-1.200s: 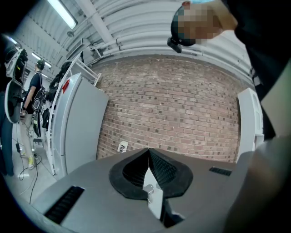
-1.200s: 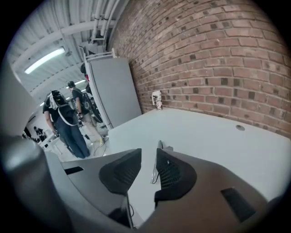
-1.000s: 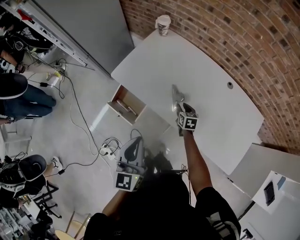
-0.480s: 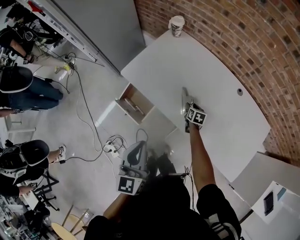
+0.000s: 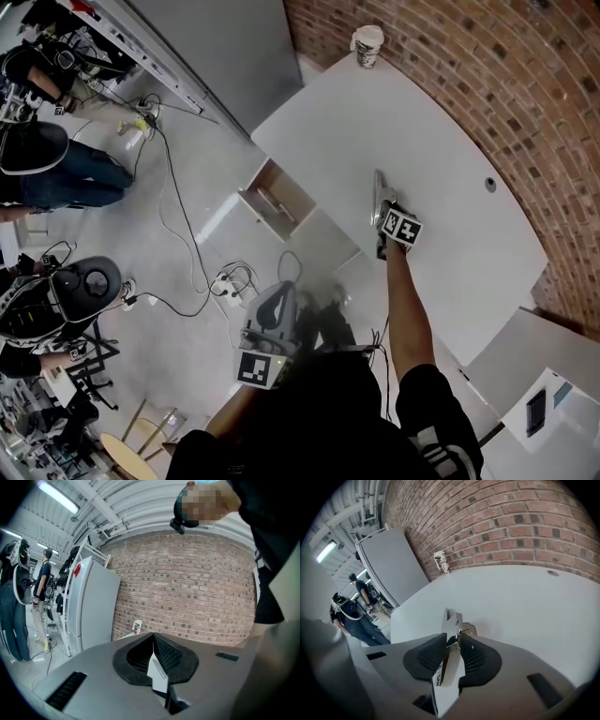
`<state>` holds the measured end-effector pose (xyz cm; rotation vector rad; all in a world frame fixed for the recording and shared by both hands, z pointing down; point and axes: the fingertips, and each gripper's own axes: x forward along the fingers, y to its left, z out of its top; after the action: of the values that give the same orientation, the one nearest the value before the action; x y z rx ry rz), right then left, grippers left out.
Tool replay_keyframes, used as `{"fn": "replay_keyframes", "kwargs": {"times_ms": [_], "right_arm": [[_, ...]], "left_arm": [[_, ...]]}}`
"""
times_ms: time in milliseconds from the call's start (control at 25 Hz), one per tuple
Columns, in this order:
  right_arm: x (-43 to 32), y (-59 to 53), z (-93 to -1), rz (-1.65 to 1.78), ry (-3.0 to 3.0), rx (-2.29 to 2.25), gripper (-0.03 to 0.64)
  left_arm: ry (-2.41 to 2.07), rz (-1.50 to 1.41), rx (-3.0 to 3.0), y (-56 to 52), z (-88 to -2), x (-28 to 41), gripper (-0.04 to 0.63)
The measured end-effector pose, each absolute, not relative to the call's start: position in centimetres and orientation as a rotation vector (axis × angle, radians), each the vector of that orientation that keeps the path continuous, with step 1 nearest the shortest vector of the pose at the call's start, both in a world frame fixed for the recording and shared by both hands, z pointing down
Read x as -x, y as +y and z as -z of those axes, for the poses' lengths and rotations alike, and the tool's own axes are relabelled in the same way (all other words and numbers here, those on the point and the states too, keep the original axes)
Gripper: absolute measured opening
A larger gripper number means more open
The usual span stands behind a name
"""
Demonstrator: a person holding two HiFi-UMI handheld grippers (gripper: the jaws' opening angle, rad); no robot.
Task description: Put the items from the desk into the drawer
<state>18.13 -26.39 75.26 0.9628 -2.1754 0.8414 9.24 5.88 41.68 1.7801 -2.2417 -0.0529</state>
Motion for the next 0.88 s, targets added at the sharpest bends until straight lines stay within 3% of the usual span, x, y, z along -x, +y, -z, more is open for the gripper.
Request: {"fn": "replay_keyframes", "kwargs": {"times_ms": [440,880], "right_arm": [[-17.4,-25.0,-73.9,-0.819,-2.235,-0.878,0.037],[-18.3,-20.4,-71.4,-0.624,-2.284,-0.726,0.029]], "left_arm": [[-2.263,0.057,-1.752,7.0,-41.5,-9.3,0.005],[-2.357,0.108,-1.687,9.8,-40.1,-8.4,0.005]]}}
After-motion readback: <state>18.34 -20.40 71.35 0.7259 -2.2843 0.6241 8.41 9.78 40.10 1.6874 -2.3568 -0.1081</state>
